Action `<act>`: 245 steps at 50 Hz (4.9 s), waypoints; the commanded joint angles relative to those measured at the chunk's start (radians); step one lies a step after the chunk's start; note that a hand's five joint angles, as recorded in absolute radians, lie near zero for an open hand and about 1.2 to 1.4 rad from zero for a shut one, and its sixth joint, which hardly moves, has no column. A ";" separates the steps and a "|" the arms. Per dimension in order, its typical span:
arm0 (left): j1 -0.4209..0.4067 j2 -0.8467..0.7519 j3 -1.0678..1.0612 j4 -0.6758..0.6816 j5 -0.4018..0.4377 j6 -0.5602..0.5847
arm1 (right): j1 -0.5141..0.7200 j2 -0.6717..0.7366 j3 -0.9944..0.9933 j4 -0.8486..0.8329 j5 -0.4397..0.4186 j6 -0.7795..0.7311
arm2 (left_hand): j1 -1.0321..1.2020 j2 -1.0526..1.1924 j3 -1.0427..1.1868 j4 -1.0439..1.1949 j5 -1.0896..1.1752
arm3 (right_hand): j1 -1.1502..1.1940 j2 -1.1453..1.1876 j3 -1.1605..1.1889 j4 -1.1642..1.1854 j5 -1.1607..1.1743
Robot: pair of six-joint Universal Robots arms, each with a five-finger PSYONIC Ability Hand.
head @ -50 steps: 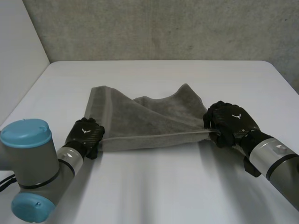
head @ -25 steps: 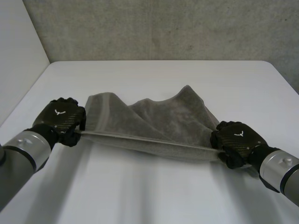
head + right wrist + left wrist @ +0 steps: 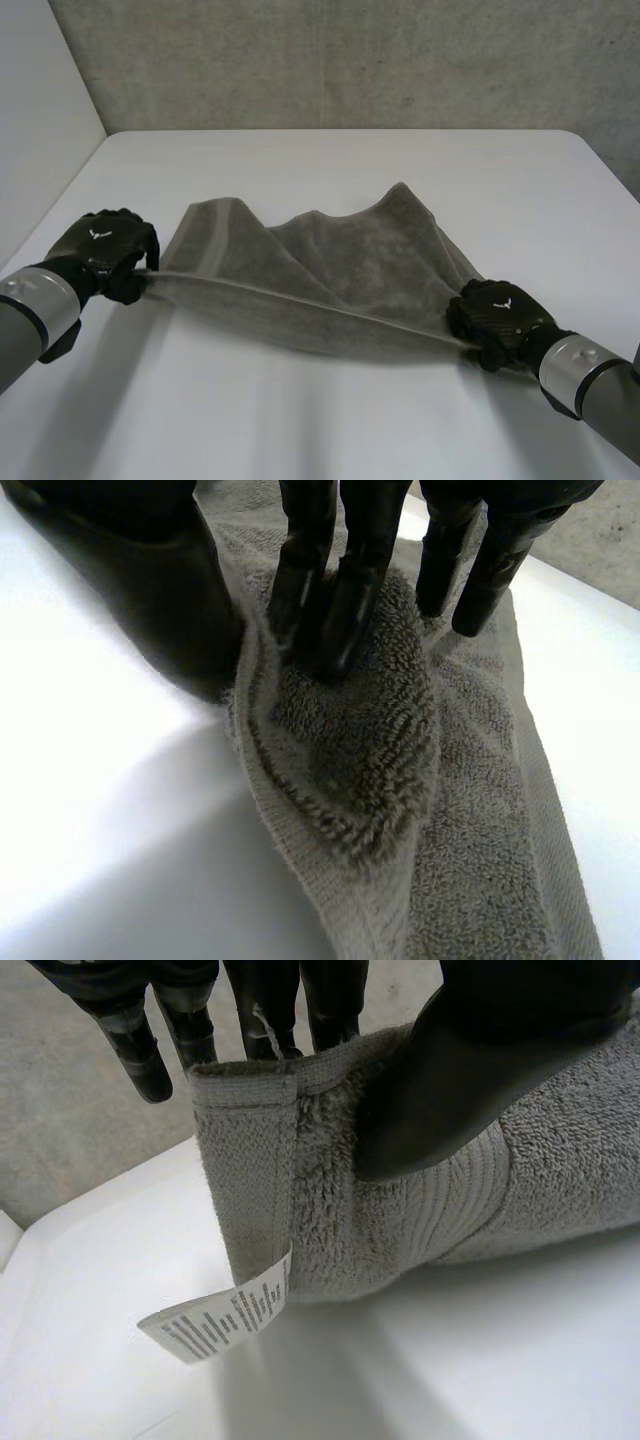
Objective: Fold the towel.
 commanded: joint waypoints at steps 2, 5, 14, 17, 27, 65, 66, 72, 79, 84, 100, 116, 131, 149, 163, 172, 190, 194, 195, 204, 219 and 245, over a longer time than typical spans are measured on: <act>0.016 -0.031 0.017 -0.001 0.003 -0.027 | -0.007 -0.030 0.020 0.004 0.017 -0.001 | 0.110 0.057 -0.042 -0.056 0.066 | -0.002 -0.032 -0.050 -0.078 -0.001; 0.022 -0.037 0.015 -0.001 0.003 -0.029 | -0.014 -0.031 0.024 0.002 0.027 -0.001 | 0.110 0.057 -0.042 -0.056 0.066 | -0.005 -0.034 -0.050 -0.078 -0.004; 0.050 -0.037 0.012 -0.002 0.020 -0.032 | -0.031 -0.024 0.044 -0.009 0.027 -0.008 | 0.110 0.057 -0.042 -0.056 0.066 | 0.041 0.012 -0.050 -0.078 0.043; 0.057 -0.036 0.010 -0.002 0.042 -0.039 | -0.031 -0.026 0.047 -0.010 0.027 -0.008 | 0.110 0.057 -0.042 -0.056 0.066 | 0.103 0.074 -0.050 -0.078 0.105; 0.079 -0.011 -0.031 -0.043 0.085 -0.064 | -0.091 -0.197 0.023 0.089 -0.019 -0.037 | 0.110 0.057 -0.042 -0.056 0.066 | 0.463 0.434 -0.050 -0.078 0.465; 0.010 0.104 0.305 -0.171 0.094 -0.182 | -0.025 -0.227 -0.632 0.482 -0.058 -0.175 | 0.110 0.057 -0.042 -0.056 0.066 | 0.463 0.434 -0.050 -0.078 0.465; 0.010 0.104 0.305 -0.171 0.094 -0.182 | -0.025 -0.227 -0.632 0.482 -0.058 -0.175 | 0.110 0.057 -0.042 -0.056 0.066 | 0.463 0.434 -0.050 -0.078 0.465; 0.016 0.118 0.296 -0.163 0.097 -0.182 | -0.020 -0.245 -0.617 0.478 -0.070 -0.179 | 0.110 0.057 -0.042 -0.056 0.066 | 0.463 0.434 -0.050 -0.078 0.465; 0.013 0.010 0.369 -0.119 0.094 -0.182 | 0.000 -0.078 -0.720 0.453 -0.067 -0.189 | 0.110 0.057 -0.042 -0.056 0.066 | 0.463 0.434 -0.050 -0.078 0.465; -0.019 -0.134 0.520 -0.008 0.054 -0.184 | 0.082 0.167 -1.024 0.393 -0.041 -0.228 | 0.110 0.057 -0.042 -0.056 0.066 | 0.463 0.434 -0.050 -0.078 0.465; -0.093 -0.119 0.727 0.463 -0.035 -0.177 | 0.098 0.086 -1.286 0.062 0.033 0.037 | 0.110 0.057 -0.042 -0.056 0.066 | 0.463 0.434 -0.050 -0.078 0.465; -0.044 -0.232 0.316 0.475 0.086 -0.156 | 0.006 0.051 -0.650 0.036 -0.122 -0.075 | 0.110 0.057 -0.042 -0.056 0.066 | 0.463 0.434 -0.050 -0.078 0.465; -0.045 -0.241 0.026 0.447 0.155 0.082 | -0.050 -0.026 -0.223 0.051 -0.203 -0.301 | 0.110 0.057 -0.042 -0.056 0.066 | 0.463 0.434 -0.050 -0.078 0.465; 0.060 0.263 -0.016 -0.022 0.180 -0.068 | -0.280 -0.465 -0.227 0.592 -0.475 -0.278 | 0.110 0.057 -0.042 -0.056 0.066 | 0.463 0.434 -0.050 -0.078 0.465; 0.039 -0.068 0.175 -0.039 0.197 -0.087 | -0.138 0.003 -0.491 0.626 -0.320 -0.290 | 0.110 0.057 -0.042 -0.056 0.066 | 0.463 0.434 -0.050 -0.078 0.465; -0.028 -0.361 0.395 -0.037 0.154 -0.088 | -0.073 0.229 -0.689 0.626 -0.167 -0.301 | 0.110 0.057 -0.042 -0.056 0.066 | 0.463 0.434 -0.050 -0.078 0.465; -0.087 -0.623 0.656 0.110 0.049 -0.081 | -0.013 0.422 -0.887 0.504 -0.025 -0.284 | 0.110 0.057 -0.042 -0.056 0.066 | 0.463 0.434 -0.050 -0.078 0.465; -0.104 -0.646 0.670 0.173 0.045 -0.081 | -0.007 0.445 -0.916 0.442 0.002 -0.285 | 0.110 0.057 -0.042 -0.056 0.066 | 0.463 0.434 -0.050 -0.078 0.465; -0.104 -0.646 0.670 0.173 0.045 -0.081 | -0.007 0.445 -0.916 0.442 0.002 -0.285 | 0.110 0.057 -0.042 -0.056 0.066 | 0.463 0.434 -0.050 -0.078 0.465; -0.122 -0.701 0.717 0.182 0.045 -0.079 | 0.009 0.514 -1.016 0.433 0.004 -0.290 | 0.110 0.057 -0.042 -0.056 0.066 | 0.463 0.434 -0.050 -0.078 0.465; -0.128 -0.775 0.751 0.184 0.040 -0.033 | 0.013 0.626 -1.088 0.389 0.007 -0.356 | 0.110 0.057 -0.042 -0.056 0.066 | 0.463 0.434 -0.050 -0.078 0.465; -0.168 -0.734 0.699 0.243 -0.003 -0.009 | 0.016 0.614 -1.088 0.300 0.074 -0.321 | -1.082 -1.134 -0.042 -0.056 -1.126 | -0.758 -0.788 -0.050 -0.078 -0.757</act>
